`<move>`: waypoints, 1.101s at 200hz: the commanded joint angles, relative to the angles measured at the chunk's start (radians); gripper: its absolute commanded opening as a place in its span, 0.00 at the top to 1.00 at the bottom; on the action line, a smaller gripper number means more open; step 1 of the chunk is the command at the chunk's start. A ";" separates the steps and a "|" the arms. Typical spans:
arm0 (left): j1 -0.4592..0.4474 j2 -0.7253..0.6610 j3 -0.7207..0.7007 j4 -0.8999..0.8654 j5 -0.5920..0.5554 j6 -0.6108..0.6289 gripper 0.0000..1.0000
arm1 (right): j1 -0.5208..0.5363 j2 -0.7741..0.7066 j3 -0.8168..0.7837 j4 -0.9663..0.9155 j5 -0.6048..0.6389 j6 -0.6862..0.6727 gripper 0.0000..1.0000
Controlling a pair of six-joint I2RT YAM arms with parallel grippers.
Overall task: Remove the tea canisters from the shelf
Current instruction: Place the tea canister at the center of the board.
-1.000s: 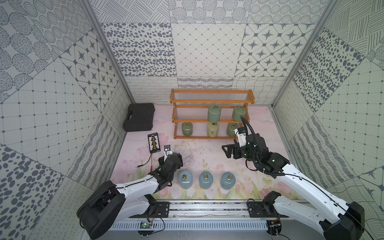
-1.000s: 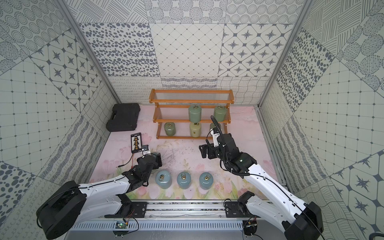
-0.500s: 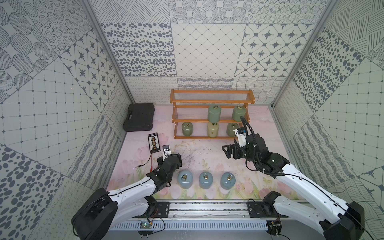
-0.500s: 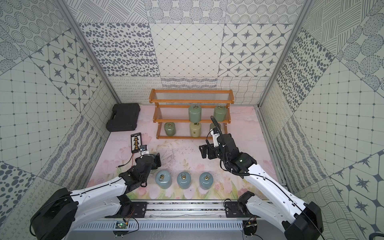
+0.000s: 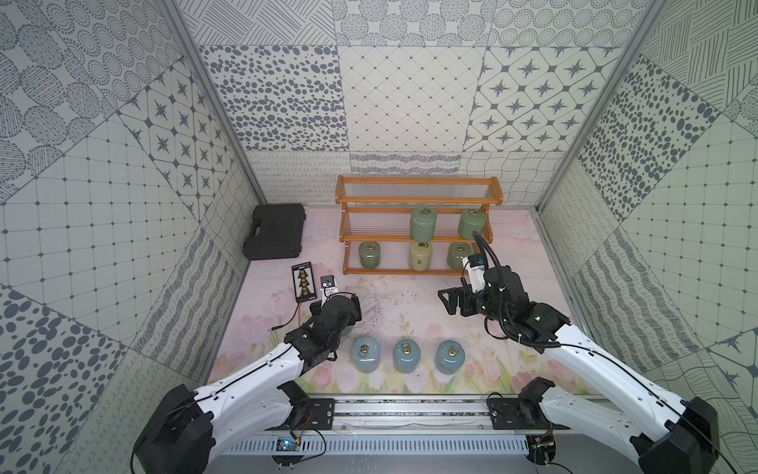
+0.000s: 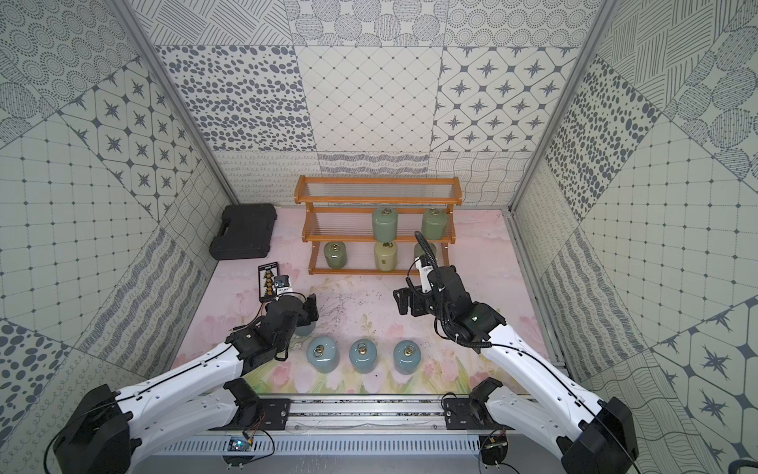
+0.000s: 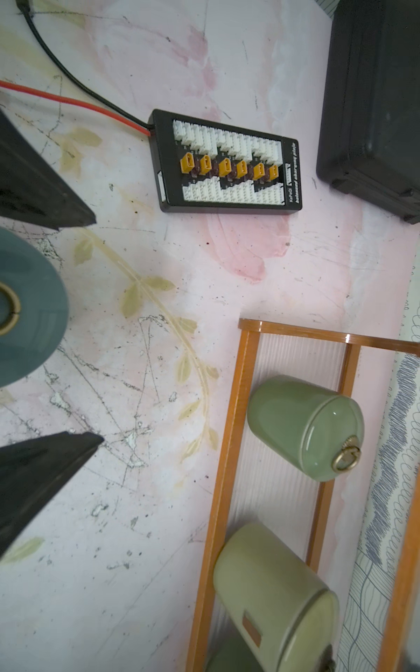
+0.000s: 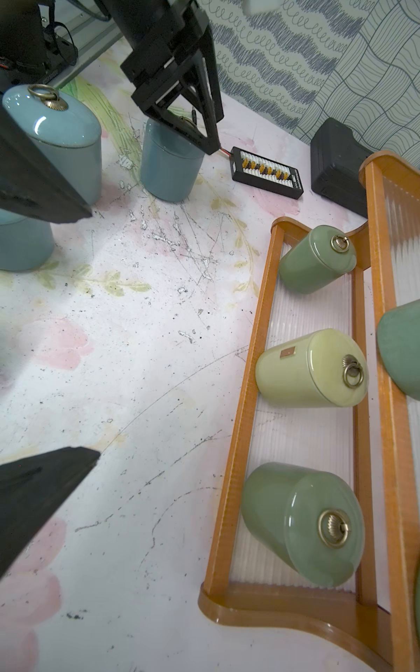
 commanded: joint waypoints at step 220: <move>0.147 0.406 0.488 -0.844 0.356 0.032 0.33 | -0.023 -0.005 -0.037 0.069 -0.060 -0.002 0.00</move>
